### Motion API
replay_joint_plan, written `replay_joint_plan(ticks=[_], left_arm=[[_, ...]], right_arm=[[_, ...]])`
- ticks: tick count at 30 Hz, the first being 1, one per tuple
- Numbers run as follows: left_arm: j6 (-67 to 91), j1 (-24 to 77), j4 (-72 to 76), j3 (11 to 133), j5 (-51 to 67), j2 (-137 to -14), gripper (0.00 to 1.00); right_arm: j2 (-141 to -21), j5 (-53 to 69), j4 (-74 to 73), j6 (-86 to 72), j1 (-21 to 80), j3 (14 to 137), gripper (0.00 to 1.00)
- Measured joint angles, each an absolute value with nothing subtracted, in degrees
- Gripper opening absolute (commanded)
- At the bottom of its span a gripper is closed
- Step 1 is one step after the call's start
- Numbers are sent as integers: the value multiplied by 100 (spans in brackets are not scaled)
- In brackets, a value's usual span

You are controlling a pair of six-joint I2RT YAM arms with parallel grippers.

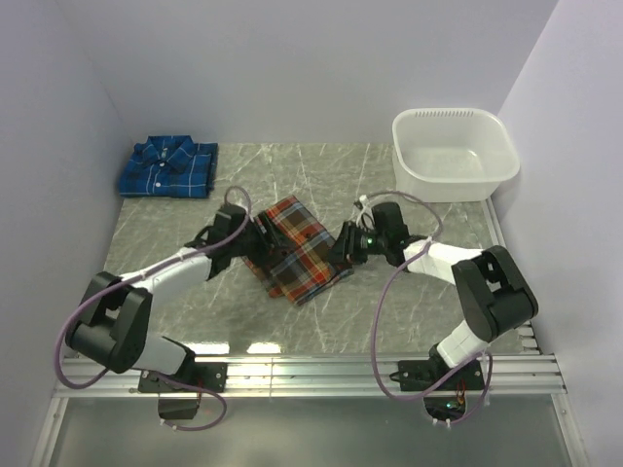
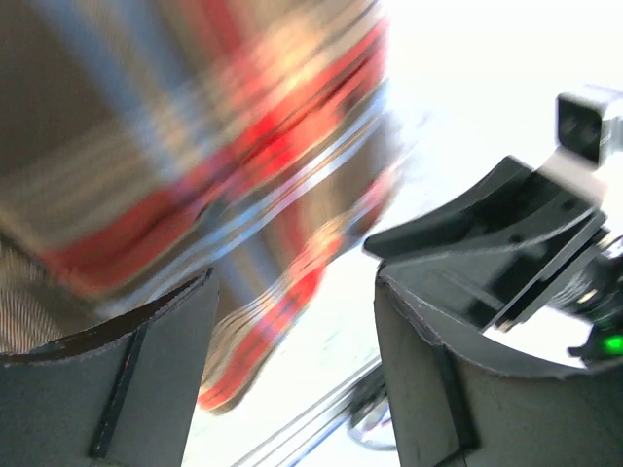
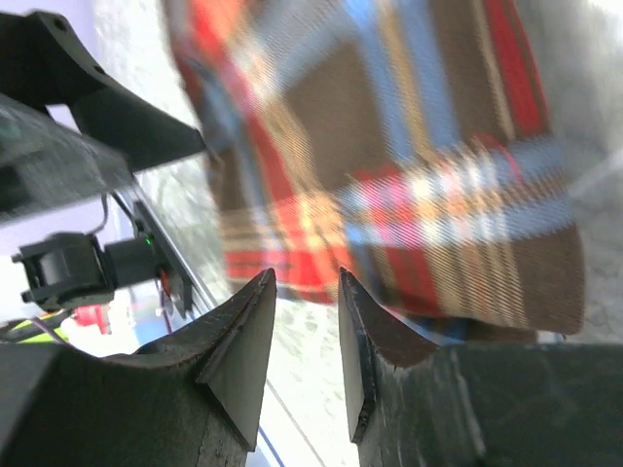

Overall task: Fold and stack the long sleeve shirts
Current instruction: Fold the shirt

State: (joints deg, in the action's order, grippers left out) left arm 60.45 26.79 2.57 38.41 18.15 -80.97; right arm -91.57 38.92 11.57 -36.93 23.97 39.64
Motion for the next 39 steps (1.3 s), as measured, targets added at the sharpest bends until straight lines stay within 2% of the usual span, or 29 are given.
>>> replay_joint_plan(ticks=[6,13,20,23,28,33,39], left_arm=[[5819,1791,132,4838,1841,-8176,70],[5780,1334,370,5551,1813,-9264,68],[6034,1066,709,5225,1815,-10127,68],[6276,906,1037,4976,1953,-10204,69],[6353,856,1114,4976,1997,-10186,76],[6213,849,519,4998,1813,-9732,85],[5937,1039,-449,4982,1391,-8407,85]], right_arm=[[-9214,3704,934,-3743,2397,5293,43],[-10545,3581,1953,-4571,2447,6757,44],[-12193,3433,3044,-5559,2477,6893,44],[-12529,3343,3269,-5776,2475,6724,44],[-12276,3210,3291,-5570,2475,6547,44],[-11365,2797,2128,-4707,2467,6460,45],[-9791,2069,622,-3594,2436,6213,45]])
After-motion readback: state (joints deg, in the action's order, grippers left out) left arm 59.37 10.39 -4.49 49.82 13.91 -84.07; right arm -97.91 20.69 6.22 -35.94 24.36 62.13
